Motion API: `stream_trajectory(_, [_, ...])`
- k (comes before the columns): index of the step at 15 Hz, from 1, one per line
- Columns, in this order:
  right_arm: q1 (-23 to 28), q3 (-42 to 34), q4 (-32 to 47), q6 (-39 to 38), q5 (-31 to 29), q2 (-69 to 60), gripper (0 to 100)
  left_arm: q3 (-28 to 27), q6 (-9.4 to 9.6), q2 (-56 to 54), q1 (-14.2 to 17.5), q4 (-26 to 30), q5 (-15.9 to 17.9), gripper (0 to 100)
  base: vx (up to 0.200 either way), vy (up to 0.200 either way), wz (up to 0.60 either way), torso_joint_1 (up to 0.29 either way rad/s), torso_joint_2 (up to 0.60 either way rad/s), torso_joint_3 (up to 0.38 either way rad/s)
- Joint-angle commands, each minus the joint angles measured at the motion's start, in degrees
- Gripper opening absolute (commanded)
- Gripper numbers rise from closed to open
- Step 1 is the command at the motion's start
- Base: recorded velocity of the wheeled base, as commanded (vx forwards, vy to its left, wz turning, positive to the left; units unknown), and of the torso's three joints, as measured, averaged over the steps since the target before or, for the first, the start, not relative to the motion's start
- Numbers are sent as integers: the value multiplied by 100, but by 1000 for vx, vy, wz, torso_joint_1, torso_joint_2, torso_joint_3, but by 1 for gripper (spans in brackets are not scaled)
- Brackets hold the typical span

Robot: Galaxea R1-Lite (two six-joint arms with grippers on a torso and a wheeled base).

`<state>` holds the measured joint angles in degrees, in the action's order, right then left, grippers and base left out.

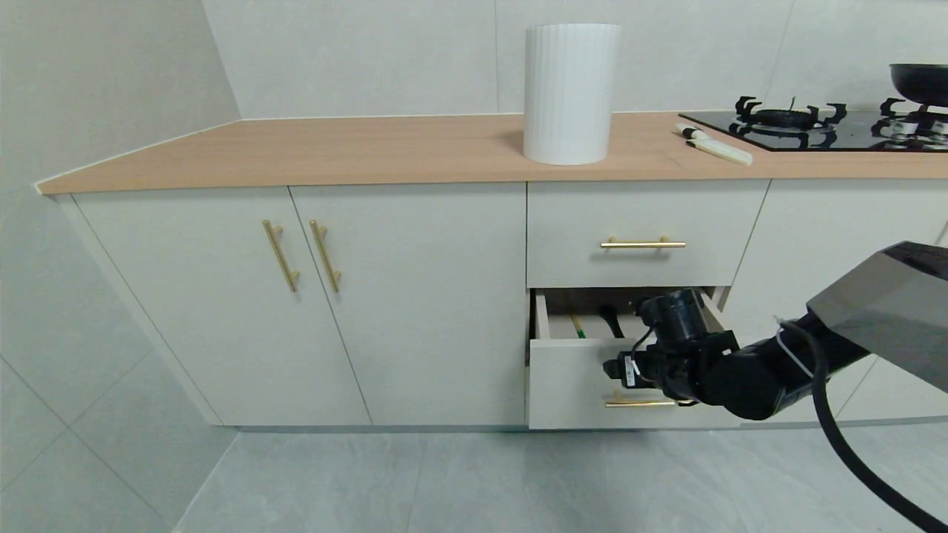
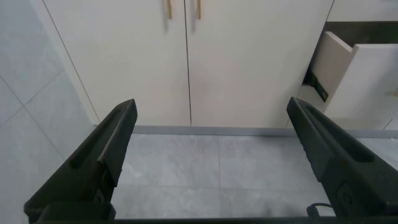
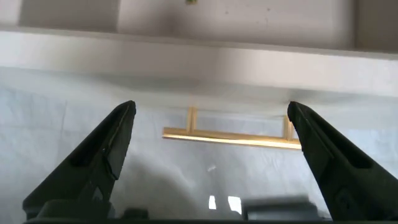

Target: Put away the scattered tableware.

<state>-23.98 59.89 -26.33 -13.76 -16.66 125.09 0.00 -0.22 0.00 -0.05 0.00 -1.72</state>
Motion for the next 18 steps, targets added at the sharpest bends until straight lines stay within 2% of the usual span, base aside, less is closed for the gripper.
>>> stream_trajectory(1, [-2,-13,-250,-12,-170,279,100,0,-4,0,-4,0,-4,100,0,0,0,0,0,0])
stream_trajectory(9, [78,14,-1568,14,-443,798,100,0,-4,0,-4,0,-4,100,0,0,0,0,0,0])
stream_trajectory(18, [289,497,-2245,14,-584,1308,100,0,-4,0,-4,0,-4,100,0,0,0,0,0,0])
